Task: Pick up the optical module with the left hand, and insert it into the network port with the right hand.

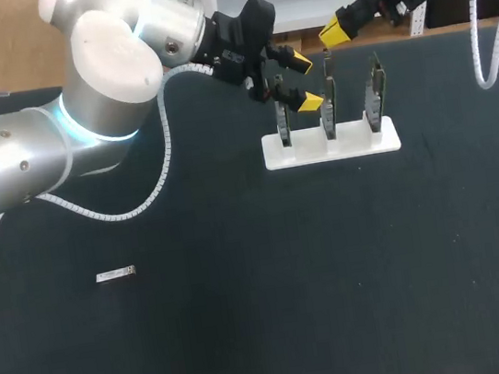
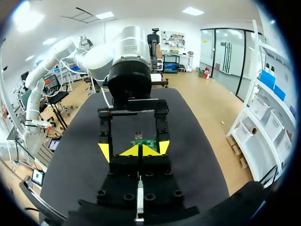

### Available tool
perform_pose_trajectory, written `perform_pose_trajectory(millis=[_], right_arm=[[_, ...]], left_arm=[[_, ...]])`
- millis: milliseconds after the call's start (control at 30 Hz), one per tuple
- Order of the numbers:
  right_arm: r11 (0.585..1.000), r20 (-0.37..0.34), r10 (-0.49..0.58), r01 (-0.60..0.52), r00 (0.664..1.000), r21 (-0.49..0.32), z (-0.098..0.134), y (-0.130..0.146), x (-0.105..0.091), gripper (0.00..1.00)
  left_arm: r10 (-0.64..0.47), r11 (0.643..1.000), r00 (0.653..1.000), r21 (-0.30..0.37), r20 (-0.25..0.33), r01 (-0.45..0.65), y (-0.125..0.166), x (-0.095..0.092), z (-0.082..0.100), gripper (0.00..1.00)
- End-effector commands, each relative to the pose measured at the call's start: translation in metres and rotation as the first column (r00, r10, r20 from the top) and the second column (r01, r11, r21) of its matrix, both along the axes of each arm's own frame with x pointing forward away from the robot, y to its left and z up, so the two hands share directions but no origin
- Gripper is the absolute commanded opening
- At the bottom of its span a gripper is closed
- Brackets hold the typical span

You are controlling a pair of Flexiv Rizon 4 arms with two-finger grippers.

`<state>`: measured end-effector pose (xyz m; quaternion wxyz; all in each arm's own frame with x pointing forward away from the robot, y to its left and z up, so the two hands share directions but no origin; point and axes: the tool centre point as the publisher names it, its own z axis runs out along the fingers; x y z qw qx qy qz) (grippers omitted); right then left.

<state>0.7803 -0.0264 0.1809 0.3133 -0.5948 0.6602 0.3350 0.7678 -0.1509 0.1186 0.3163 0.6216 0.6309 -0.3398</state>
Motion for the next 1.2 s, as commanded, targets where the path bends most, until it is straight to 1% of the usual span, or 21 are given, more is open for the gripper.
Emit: perform_pose_trajectory(millis=[33,633,1200], right_arm=[[1.000,-0.011,0.002,-0.002,1.000,-0.005,-0.004,0.000,0.002,0.00],[0.999,-0.073,-0.012,0.009,0.997,-0.046,-0.030,0.001,0.001,0.00],[0.998,-0.090,-0.021,0.016,0.996,-0.062,-0.044,0.002,-0.002,0.00]], left_arm=[[0.000,1.000,1.000,0.004,-0.002,0.000,-0.001,0.001,0.000,1.00],[0.000,1.000,1.000,0.004,-0.002,0.000,-0.001,0.001,0.000,1.00],[0.000,1.000,1.000,0.004,-0.002,0.000,-0.001,0.001,0.000,1.00]])
